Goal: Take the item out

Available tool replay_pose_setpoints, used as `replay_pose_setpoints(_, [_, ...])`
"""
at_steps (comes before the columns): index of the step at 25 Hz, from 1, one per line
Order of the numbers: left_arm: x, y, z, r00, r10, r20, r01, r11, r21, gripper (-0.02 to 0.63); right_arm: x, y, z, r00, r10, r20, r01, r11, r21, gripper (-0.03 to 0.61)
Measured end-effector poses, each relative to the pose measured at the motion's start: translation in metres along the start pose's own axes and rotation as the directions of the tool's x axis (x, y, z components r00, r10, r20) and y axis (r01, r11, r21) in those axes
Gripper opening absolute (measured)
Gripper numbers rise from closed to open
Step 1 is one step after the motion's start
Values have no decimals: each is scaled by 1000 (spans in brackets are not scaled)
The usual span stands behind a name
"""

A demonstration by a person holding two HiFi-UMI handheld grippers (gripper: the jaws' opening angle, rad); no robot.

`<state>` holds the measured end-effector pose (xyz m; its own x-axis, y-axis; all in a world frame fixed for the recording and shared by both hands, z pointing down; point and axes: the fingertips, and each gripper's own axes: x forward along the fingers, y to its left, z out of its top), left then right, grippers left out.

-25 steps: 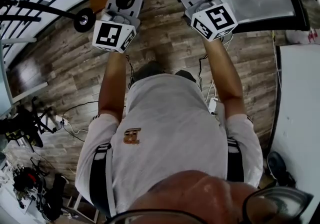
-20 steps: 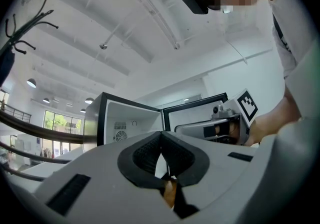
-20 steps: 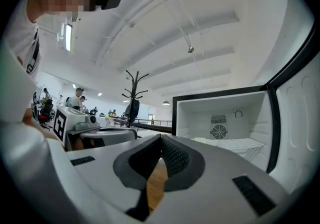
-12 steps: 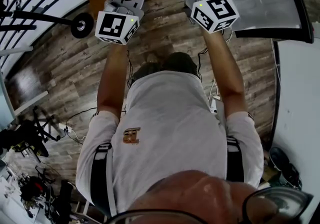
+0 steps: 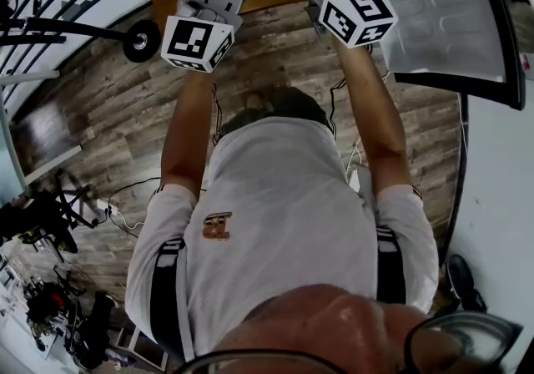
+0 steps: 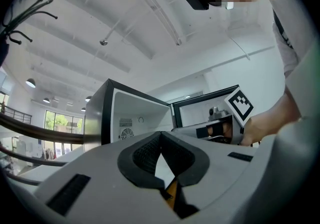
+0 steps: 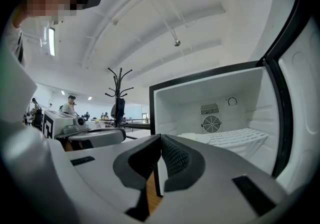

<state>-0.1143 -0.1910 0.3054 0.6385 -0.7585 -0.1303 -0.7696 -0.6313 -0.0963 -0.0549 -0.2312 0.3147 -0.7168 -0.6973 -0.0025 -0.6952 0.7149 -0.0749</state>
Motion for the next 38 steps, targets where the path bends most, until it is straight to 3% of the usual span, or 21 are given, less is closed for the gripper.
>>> replay_pose_setpoints(13, [89,20,-21,995,94,-20,-94,996,12,17,42,-92,1,998,31,-61,-32,999,-16,34])
replay_pose_setpoints(18, [102,24,-30,991,134,-31,-134,991,8,17,55,-106,-6,995,38,-92,-37,999,9,35])
replay_pose_setpoints(22, [102,29,-34,990,135,-43,-135,991,4,17,63,-107,-8,994,36,-99,-29,997,72,35])
replay_pose_setpoints(25, [99,30,-39,991,127,-52,-128,992,-11,17,67,-110,-9,995,31,-95,-14,985,170,35])
replay_pose_setpoints(31, [94,25,-53,993,86,-76,-90,995,-49,17,70,-119,-15,997,-14,-72,41,918,395,37])
replay_pose_setpoints(33, [93,23,-57,994,74,-82,-79,995,-59,17,70,-123,-20,997,-30,-67,58,879,473,57])
replay_pose_setpoints(35, [92,23,-59,994,67,-85,-72,995,-67,17,72,-124,-23,997,-33,-64,62,837,544,143])
replay_pose_setpoints(38, [90,25,-61,994,60,-90,-67,995,-75,17,77,-125,-27,998,-31,-55,59,765,641,155])
